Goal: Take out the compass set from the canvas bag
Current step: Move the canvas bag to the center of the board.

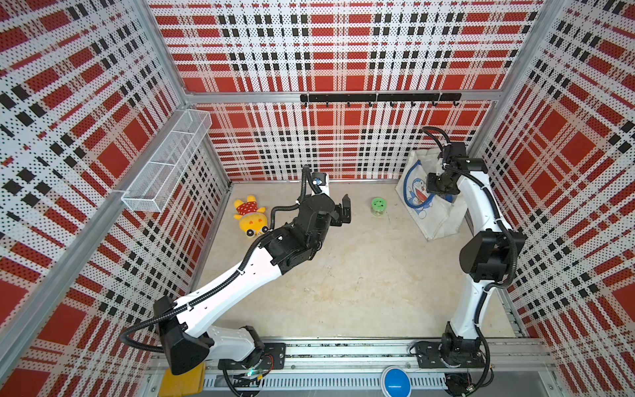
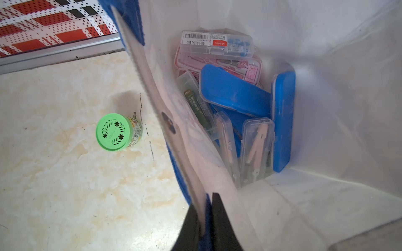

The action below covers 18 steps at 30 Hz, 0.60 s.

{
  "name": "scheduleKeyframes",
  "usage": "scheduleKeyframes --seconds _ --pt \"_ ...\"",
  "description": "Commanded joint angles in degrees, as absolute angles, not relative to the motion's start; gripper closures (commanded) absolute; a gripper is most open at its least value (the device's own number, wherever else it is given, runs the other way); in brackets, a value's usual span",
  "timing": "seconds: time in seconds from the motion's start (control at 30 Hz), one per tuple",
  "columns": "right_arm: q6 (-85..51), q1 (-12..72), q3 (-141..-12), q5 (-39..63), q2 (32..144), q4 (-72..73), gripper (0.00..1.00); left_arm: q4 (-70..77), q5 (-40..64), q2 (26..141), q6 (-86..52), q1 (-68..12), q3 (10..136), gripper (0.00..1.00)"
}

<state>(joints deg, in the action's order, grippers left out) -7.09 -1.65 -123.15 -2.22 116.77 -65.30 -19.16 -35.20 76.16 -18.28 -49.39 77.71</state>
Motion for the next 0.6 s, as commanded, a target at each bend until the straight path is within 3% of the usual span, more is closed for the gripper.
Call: scheduleKeyframes --seconds 0.0,0.07,0.57 --pt "-8.35 -1.85 -120.94 -3.94 112.31 -68.12 0.99 -21.35 -34.08 75.09 -21.31 -47.91 77.91 0.00" --pt "-9.79 -1.85 -119.85 -4.26 110.20 -69.70 1.00 -22.27 -29.07 75.40 -21.35 -47.04 78.59 0.00" --pt "-15.76 3.72 -112.91 -7.07 96.03 -81.49 1.00 -27.25 -31.44 66.33 -27.16 -49.57 75.17 0.02"
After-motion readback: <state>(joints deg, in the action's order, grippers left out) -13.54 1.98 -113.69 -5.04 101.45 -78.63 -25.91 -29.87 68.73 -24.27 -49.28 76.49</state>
